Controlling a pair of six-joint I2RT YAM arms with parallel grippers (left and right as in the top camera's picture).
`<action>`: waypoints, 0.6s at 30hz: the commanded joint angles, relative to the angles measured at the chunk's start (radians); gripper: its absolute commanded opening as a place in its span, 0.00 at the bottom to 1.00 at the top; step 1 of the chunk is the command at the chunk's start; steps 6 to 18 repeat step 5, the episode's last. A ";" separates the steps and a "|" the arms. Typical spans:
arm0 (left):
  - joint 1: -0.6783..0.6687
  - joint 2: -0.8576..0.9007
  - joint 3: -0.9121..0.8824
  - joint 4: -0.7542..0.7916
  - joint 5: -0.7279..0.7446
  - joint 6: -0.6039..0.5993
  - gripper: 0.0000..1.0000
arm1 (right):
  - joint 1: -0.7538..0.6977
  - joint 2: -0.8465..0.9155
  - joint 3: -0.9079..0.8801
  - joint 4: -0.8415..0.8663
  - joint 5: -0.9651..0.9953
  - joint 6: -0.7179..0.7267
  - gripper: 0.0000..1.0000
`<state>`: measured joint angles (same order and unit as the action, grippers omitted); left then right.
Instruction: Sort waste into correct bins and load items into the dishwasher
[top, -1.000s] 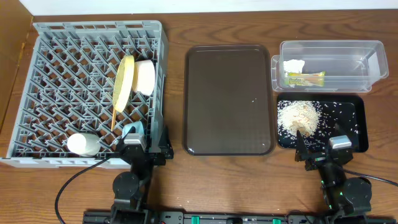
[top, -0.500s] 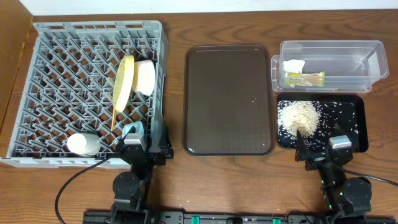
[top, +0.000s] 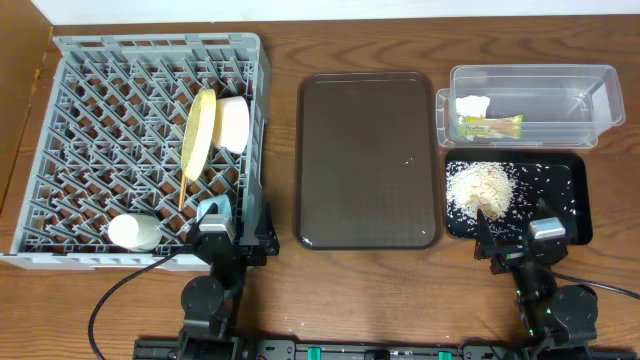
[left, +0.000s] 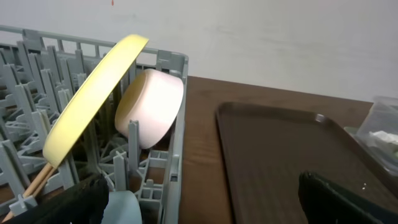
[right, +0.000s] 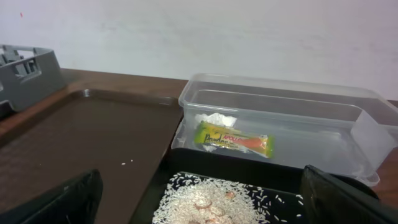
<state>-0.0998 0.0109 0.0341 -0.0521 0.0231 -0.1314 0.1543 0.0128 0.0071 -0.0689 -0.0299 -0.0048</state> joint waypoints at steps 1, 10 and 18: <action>0.005 -0.007 -0.030 -0.014 -0.009 -0.005 0.98 | -0.003 0.000 -0.002 -0.003 -0.001 0.007 0.99; 0.005 -0.007 -0.030 -0.014 -0.009 -0.005 0.98 | -0.003 0.000 -0.002 -0.003 -0.001 0.008 0.99; 0.005 -0.007 -0.030 -0.014 -0.009 -0.005 0.98 | -0.003 0.000 -0.002 -0.003 -0.001 0.008 0.99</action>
